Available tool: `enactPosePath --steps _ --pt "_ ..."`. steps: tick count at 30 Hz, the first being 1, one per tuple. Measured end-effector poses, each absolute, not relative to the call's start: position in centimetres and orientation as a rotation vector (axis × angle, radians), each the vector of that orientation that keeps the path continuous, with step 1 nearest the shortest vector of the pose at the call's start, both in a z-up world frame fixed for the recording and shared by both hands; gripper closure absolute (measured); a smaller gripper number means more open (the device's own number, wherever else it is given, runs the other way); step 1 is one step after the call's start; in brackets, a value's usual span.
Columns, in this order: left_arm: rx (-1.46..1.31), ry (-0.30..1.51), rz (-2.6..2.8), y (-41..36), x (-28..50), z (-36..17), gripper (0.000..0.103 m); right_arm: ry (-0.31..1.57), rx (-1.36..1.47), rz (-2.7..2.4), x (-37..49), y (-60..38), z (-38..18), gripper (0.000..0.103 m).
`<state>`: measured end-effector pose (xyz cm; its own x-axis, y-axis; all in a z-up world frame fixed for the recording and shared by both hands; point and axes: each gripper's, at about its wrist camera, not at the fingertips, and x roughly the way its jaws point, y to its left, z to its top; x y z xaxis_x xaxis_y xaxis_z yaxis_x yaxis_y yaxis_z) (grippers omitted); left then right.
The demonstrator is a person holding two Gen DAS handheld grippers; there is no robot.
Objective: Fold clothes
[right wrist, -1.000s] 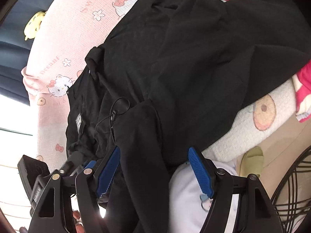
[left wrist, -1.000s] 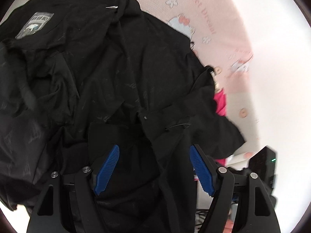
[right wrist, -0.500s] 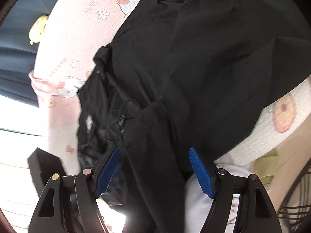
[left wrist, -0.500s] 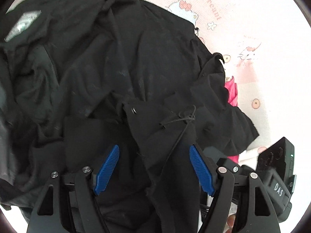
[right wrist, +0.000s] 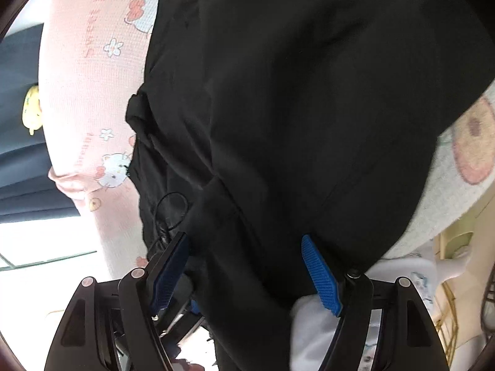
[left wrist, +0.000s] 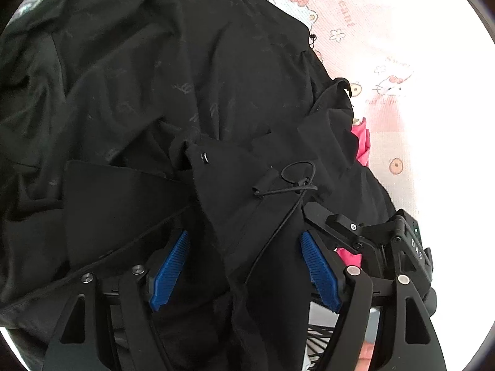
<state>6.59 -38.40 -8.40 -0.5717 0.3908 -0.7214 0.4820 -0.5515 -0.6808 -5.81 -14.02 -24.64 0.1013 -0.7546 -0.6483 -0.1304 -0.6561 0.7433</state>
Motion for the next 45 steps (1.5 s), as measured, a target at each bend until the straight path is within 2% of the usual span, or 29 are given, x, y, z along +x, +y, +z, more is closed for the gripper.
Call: enactPosePath --steps 1,4,6,8,10,13,17,25,29,35,41,45 --pt "1.413 1.487 -2.311 -38.4 6.5 -8.6 0.05 -0.898 1.884 -1.58 -5.8 -14.0 -25.0 0.029" --pt "1.406 1.522 -2.327 -37.9 6.3 -8.6 0.07 -0.976 1.906 -1.558 -5.8 -14.1 -26.0 0.03" --pt "1.406 1.507 -2.355 -37.4 6.1 -8.4 0.072 -1.019 1.909 -1.545 -5.7 -14.2 -26.5 0.043" --pt "1.413 1.48 -2.388 -36.9 6.0 -8.0 0.077 -1.036 1.901 -1.533 -5.7 -14.1 -26.6 0.062" --pt "1.408 1.485 -2.407 -36.5 6.0 -7.5 0.079 -1.045 1.889 -1.511 -5.5 -13.9 -26.1 0.073" --pt "1.388 1.506 -2.457 -35.6 6.4 -5.7 0.08 -1.078 1.86 -1.457 -5.3 -13.3 -25.2 0.079" --pt "1.359 1.472 -2.566 -34.0 7.1 -2.3 0.082 -1.12 1.784 -1.413 -4.5 -11.7 -22.6 0.079" --pt "1.329 1.428 -2.72 -29.5 8.9 1.8 0.083 -1.019 1.675 -1.584 -1.4 -7.4 -16.2 0.079" --pt "1.348 1.438 -2.706 -27.7 9.7 1.1 0.083 -0.979 1.664 -1.669 0.1 -5.6 -15.3 0.083" --pt "1.409 1.198 -2.668 -24.6 9.5 -0.6 0.085 -0.856 1.742 -1.815 1.8 -4.3 -16.2 0.083" --pt "1.497 1.117 -2.611 -23.6 9.4 -2.3 0.089 -0.822 1.819 -1.859 2.6 -1.7 -18.3 0.083" --pt "1.55 1.058 -2.604 -22.5 9.4 -2.8 0.089 -0.784 1.802 -1.893 2.3 -1.2 -17.6 0.083"
